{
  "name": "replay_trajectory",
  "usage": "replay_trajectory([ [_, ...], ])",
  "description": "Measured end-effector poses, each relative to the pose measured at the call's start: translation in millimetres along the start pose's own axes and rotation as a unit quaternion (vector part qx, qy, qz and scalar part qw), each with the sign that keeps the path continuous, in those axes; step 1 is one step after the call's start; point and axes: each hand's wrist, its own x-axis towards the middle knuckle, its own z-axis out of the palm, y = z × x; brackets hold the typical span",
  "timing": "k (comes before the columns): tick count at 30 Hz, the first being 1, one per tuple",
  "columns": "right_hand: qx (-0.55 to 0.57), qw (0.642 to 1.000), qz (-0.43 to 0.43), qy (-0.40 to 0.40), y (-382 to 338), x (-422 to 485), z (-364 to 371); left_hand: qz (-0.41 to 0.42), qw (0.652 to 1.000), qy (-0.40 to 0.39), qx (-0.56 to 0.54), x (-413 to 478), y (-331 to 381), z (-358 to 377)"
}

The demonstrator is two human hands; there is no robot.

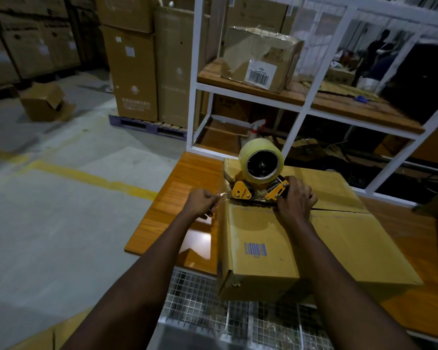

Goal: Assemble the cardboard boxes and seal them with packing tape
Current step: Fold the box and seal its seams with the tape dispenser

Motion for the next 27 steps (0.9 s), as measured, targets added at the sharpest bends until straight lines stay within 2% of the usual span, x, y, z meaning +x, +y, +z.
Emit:
replay_trajectory([
  [6, -0.015, 1.000, -0.009, 0.013, 0.9, 1.1, 1.1, 0.030, 0.998, 0.047, -0.001, -2.7, -15.8, 28.9],
  [11, -0.024, 1.000, -0.010, 0.012, 3.2, 1.7, 2.6, 0.020, 0.993, 0.102, 0.057, 9.0, -36.6, 50.8],
  [16, -0.033, 0.999, -0.002, 0.010, 3.7, 2.5, 3.2, -0.078, 0.977, 0.079, 0.180, 1.6, -25.6, 44.1],
  [18, -0.030, 0.999, -0.003, 0.011, 4.2, 2.8, 3.3, -0.104, 0.966, 0.092, 0.218, 1.1, -31.2, 43.4],
  [20, -0.025, 1.000, -0.004, 0.013, 5.1, 3.1, 4.0, -0.059, 0.974, 0.140, 0.169, 1.2, -32.3, 46.8],
  [23, -0.025, 1.000, -0.004, 0.015, 6.7, 2.9, 7.0, 0.067, 0.978, 0.187, 0.055, -4.8, -17.1, 53.8],
  [25, -0.022, 1.000, -0.004, 0.016, 7.9, 3.6, 7.5, 0.083, 0.985, 0.139, 0.062, -11.3, -6.3, 55.9],
  [27, -0.021, 1.000, -0.006, 0.018, 8.4, 4.1, 7.4, 0.035, 0.992, 0.031, 0.113, -18.2, -5.0, 62.0],
])
